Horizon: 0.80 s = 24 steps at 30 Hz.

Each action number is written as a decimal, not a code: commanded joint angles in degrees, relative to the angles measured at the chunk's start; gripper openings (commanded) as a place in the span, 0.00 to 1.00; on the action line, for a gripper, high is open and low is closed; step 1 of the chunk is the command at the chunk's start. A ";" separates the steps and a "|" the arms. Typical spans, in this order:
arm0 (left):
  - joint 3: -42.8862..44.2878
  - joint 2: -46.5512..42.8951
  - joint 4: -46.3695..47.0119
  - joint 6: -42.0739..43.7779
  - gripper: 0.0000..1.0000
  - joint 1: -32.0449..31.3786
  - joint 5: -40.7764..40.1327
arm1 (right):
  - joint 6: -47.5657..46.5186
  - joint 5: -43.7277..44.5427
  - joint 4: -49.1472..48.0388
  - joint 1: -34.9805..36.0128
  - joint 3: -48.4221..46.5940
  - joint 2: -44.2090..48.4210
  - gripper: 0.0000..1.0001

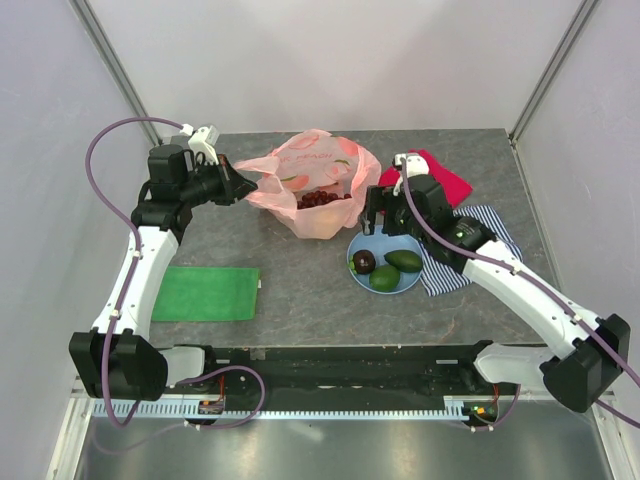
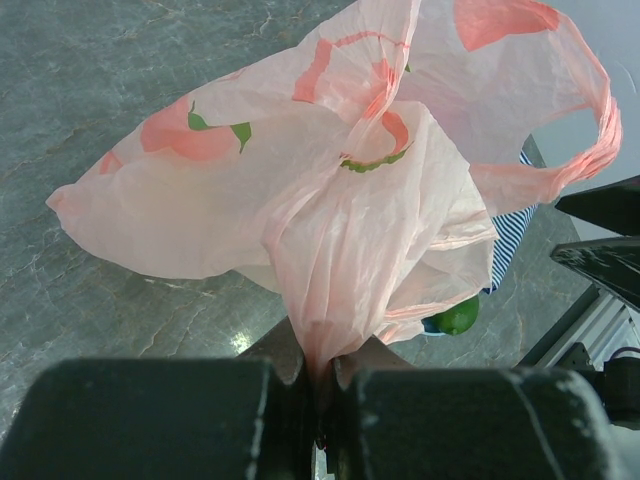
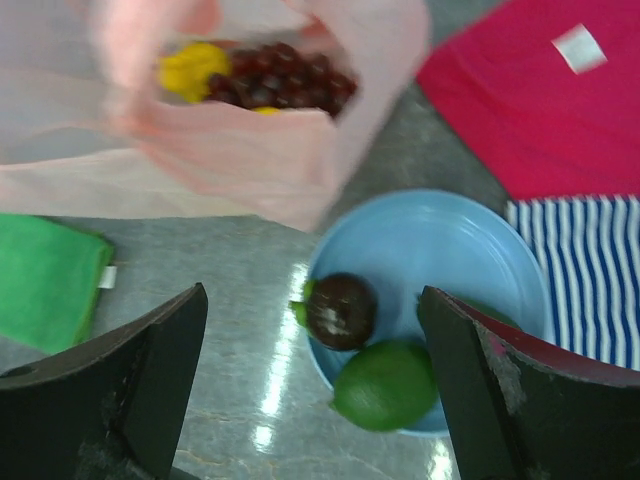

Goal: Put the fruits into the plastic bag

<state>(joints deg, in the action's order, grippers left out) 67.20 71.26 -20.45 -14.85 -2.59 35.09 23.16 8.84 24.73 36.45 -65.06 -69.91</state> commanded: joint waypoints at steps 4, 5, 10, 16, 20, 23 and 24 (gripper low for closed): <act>0.21 -0.16 1.73 0.00 0.02 0.30 0.50 | 7.86 9.88 8.22 -4.09 4.67 -0.84 0.97; 0.30 -0.34 1.81 0.09 0.02 0.30 0.59 | 8.04 9.53 8.40 -5.49 4.85 -2.06 0.97; 0.21 -0.34 1.81 0.17 0.02 0.30 0.33 | 6.82 6.37 8.93 -6.39 4.24 -5.41 0.98; 0.21 -0.16 1.73 0.00 0.02 0.30 0.59 | 7.69 -2.42 1.47 -5.16 6.26 -7.26 0.93; 0.21 -0.16 1.73 -0.09 0.01 0.30 0.59 | 7.25 -1.81 -0.39 -1.57 6.17 -10.76 0.92; 0.30 -0.07 1.73 -0.09 0.01 0.30 0.68 | 6.47 -0.14 -0.56 0.81 5.47 -13.75 0.92; 0.30 -0.07 1.81 -0.09 0.02 0.30 0.59 | 6.37 0.21 -0.56 1.25 5.21 -14.46 0.91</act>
<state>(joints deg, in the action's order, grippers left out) 67.20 71.26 -20.45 -14.85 -2.59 35.09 30.00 8.43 26.50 35.42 -59.16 -81.19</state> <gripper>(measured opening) 0.032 0.922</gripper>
